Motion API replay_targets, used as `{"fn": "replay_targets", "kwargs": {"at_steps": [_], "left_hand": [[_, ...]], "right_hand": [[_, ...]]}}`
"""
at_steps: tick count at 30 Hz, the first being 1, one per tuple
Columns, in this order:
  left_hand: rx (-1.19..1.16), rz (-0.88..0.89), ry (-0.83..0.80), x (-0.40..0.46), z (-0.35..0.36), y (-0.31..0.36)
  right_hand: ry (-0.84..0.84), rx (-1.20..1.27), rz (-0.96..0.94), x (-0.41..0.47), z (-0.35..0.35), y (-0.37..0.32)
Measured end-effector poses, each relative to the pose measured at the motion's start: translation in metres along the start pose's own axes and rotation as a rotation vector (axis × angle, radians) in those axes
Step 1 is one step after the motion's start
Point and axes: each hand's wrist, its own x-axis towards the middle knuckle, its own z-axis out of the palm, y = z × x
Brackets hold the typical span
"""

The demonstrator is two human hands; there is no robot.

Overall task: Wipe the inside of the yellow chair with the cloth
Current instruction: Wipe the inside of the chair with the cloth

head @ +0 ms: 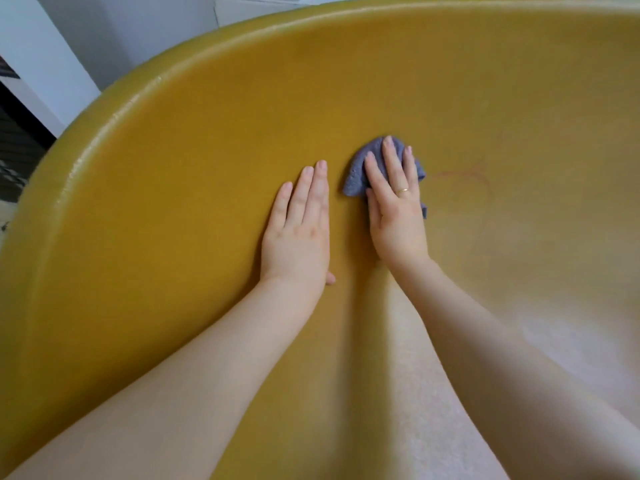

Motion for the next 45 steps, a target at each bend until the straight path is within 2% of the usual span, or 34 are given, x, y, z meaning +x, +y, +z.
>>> {"fn": "replay_targets", "kwargs": {"at_steps": [9, 13, 17, 21, 23, 28, 30, 32, 34, 37, 41, 45], "left_hand": [[0.037, 0.011, -0.041, -0.002, -0.007, 0.002], [0.041, 0.029, -0.044, 0.002, -0.005, 0.009], [0.025, 0.03, -0.028, 0.007, 0.001, 0.014], [0.022, 0.048, -0.014, 0.008, 0.004, 0.015], [0.005, 0.041, -0.012, 0.008, 0.004, 0.017], [-0.055, 0.007, -0.023, 0.007, 0.003, 0.024], [-0.085, -0.011, -0.011, 0.007, 0.006, 0.028], [-0.105, -0.029, 0.007, 0.009, 0.01, 0.033], [-0.109, -0.029, 0.015, 0.01, 0.013, 0.036], [-0.095, 0.0, 0.023, 0.014, 0.015, 0.038], [-0.065, 0.021, 0.038, 0.014, 0.017, 0.037], [-0.087, 0.019, 0.033, 0.014, 0.015, 0.037]], "right_hand": [[-0.309, -0.11, 0.101, -0.113, -0.032, 0.019], [-0.26, -0.132, 0.094, -0.106, -0.023, 0.017], [-0.143, -0.148, -0.067, -0.04, -0.016, 0.024], [-0.014, -0.148, -0.091, 0.003, -0.013, 0.026], [-0.033, -0.106, -0.054, -0.008, -0.01, 0.025], [-0.237, -0.056, -0.006, -0.076, -0.025, 0.034], [-0.261, -0.078, 0.019, -0.095, -0.027, 0.034], [-0.246, -0.14, 0.001, -0.099, -0.025, 0.034], [-0.254, -0.204, -0.101, -0.088, -0.029, 0.037], [-0.204, -0.31, -0.203, -0.042, -0.039, 0.045], [-0.008, -0.356, -0.132, 0.013, -0.045, 0.047], [-0.056, -0.261, -0.06, -0.018, -0.032, 0.042]]}}
